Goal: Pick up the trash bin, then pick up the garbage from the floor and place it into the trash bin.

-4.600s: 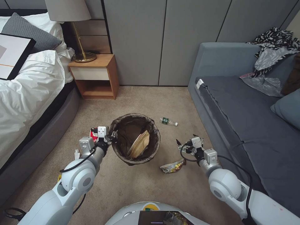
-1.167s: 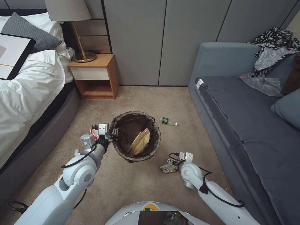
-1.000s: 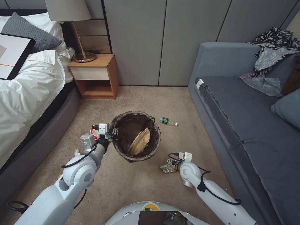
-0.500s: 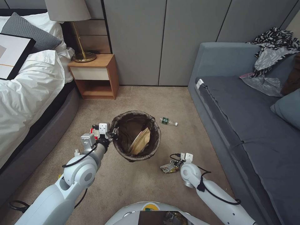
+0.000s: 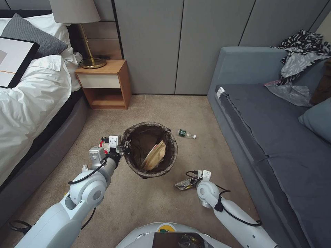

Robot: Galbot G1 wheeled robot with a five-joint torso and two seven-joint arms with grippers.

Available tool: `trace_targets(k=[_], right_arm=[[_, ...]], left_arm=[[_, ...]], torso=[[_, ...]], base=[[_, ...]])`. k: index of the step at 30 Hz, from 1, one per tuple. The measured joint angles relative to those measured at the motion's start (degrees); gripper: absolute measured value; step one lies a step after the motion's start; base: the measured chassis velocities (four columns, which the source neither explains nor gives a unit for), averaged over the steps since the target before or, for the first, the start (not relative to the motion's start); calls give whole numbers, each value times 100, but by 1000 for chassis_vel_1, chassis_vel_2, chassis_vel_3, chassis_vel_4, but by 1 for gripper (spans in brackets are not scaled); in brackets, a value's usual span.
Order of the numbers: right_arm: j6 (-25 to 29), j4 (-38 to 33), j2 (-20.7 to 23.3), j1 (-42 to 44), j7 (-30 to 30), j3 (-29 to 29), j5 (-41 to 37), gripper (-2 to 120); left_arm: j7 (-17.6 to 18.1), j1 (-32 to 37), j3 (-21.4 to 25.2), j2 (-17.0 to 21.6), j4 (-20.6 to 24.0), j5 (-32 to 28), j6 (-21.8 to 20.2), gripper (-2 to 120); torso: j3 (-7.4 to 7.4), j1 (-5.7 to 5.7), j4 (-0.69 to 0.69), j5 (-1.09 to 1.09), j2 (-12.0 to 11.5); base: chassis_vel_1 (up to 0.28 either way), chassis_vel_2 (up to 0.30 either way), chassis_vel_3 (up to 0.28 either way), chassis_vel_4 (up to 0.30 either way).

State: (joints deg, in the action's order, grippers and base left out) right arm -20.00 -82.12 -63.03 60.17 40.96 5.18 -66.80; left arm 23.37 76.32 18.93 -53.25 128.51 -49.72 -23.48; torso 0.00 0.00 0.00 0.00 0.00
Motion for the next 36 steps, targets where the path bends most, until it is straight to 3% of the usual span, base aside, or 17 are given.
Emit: trace_targets(k=[8,24,36], right_arm=[[18,104,-74,12,-36,-30,84,33],[24,-29,-83,53,-15,-54,152,0],[31,-353,59,173,67,-144,147,0]], left_arm=[[1,26,16,13,26,-2,11,6],[5,-38,15,54,23,-49,23,6],[8,-55,-1,51,8,-52,27,6]], torso=[[0,0,0,0,0],[0,0,0,0,0],[0,0,0,0,0]], base=[[0,0,0,0],[0,0,0,0],[0,0,0,0]])
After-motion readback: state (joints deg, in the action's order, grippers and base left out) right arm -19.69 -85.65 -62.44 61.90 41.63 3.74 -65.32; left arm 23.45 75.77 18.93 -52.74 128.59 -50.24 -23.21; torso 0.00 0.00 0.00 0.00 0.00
